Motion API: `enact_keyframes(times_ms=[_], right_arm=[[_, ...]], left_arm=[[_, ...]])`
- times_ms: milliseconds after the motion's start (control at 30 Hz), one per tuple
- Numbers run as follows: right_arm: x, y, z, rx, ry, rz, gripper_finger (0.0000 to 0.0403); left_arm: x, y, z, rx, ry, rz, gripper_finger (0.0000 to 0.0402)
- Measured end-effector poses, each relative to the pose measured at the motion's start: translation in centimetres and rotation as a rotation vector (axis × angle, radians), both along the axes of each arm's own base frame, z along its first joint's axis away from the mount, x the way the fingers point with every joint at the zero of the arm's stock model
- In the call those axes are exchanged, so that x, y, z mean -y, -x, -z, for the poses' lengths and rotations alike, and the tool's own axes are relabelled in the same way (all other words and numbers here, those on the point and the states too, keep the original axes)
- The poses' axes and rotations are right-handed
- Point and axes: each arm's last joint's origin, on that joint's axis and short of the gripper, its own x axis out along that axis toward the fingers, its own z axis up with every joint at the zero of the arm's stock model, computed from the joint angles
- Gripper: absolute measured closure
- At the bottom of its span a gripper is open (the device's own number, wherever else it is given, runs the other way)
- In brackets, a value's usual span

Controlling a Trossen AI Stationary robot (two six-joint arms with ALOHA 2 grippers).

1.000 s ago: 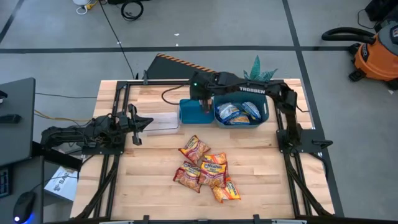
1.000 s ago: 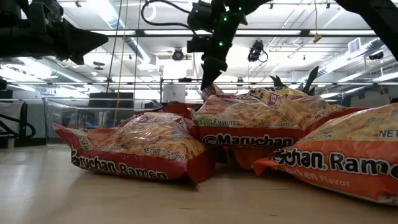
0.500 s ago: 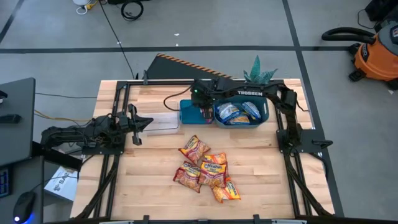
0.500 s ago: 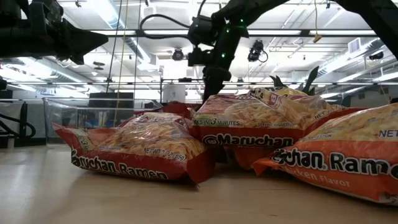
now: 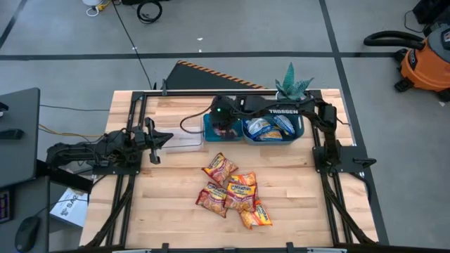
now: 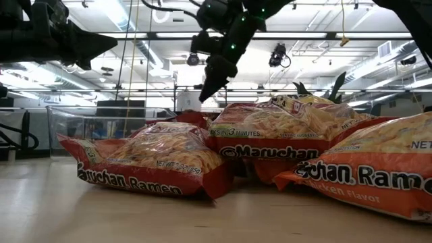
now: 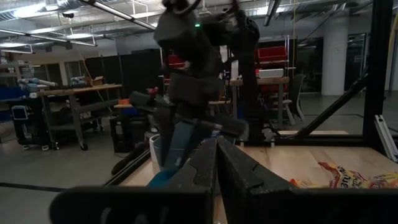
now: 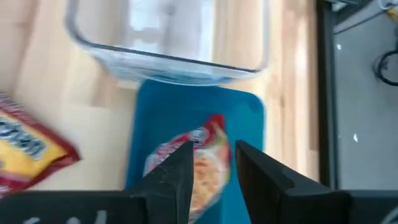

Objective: Sort Maruchan noodles
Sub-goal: Put the red bag into the left blue bin

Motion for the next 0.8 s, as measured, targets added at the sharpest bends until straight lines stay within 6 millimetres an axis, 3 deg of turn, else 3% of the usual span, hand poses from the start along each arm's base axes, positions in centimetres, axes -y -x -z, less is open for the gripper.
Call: enact_keyframes(times_ms=[300, 533, 800], right_arm=[[-6.6, -0.6, 0.3, -0.02, -0.198, -0.169, 0.0274], [-12.0, -0.7, 1.0, -0.017, -0.212, -0.272, 0.0273], [-16.7, 0.0, 3.2, -0.036, -0.208, -0.332, 0.0261]], left_arm=[[0.0, 0.0, 0.0, 0.0, 0.0, 0.0, 0.0383], [0.0, 0.0, 0.0, 0.0, 0.0, 0.0, 0.0383], [0.0, 0.0, 0.0, 0.0, 0.0, 0.0, 0.0383]])
